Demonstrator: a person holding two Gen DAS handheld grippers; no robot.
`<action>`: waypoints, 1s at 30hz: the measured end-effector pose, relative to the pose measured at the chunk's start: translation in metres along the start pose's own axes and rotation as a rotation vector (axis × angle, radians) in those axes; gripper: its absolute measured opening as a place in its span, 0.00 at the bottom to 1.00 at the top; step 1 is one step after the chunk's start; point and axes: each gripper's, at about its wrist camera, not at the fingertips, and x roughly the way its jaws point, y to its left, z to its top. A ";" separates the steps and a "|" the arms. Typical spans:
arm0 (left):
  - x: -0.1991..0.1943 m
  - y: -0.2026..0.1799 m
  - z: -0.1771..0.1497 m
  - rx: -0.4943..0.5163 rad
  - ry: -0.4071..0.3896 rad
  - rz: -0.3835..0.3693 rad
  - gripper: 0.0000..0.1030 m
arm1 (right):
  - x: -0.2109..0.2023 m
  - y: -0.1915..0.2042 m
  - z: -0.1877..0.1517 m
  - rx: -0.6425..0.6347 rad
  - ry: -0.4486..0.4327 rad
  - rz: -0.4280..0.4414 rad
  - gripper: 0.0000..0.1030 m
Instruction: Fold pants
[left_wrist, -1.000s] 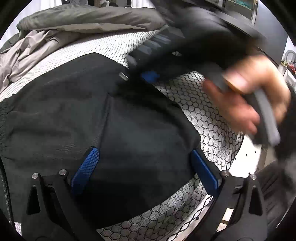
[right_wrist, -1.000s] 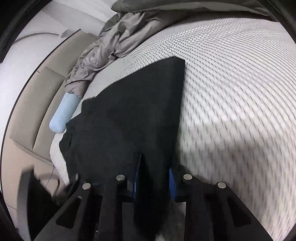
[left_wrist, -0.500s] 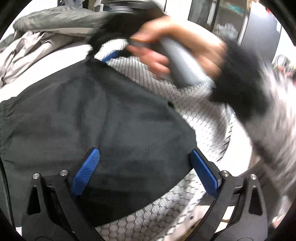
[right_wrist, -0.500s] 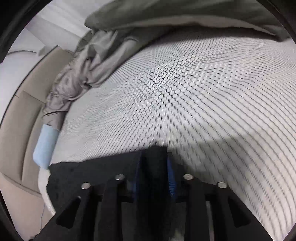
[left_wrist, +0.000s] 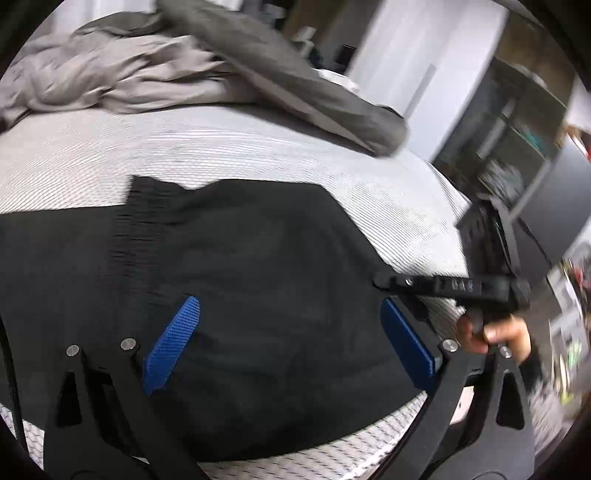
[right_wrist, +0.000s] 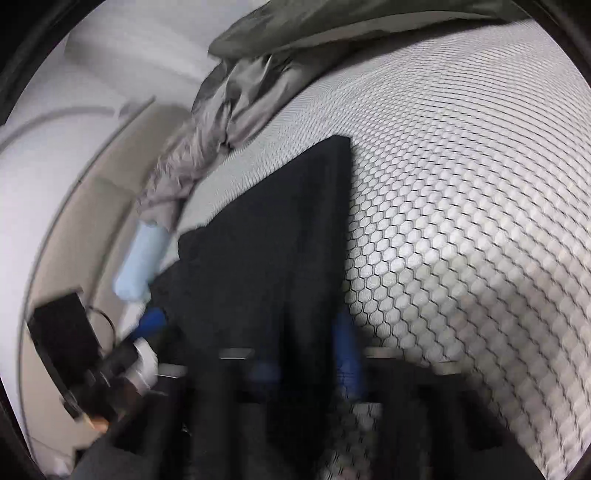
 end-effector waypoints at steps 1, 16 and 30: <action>-0.001 0.009 0.004 -0.023 -0.007 0.014 0.95 | 0.000 0.005 0.003 -0.027 -0.013 -0.010 0.09; 0.007 0.003 -0.005 0.233 0.011 0.168 0.84 | -0.019 0.094 -0.007 -0.346 -0.164 -0.190 0.38; 0.016 0.023 -0.035 0.375 0.134 0.166 0.40 | 0.008 0.062 -0.046 -0.505 -0.035 -0.483 0.38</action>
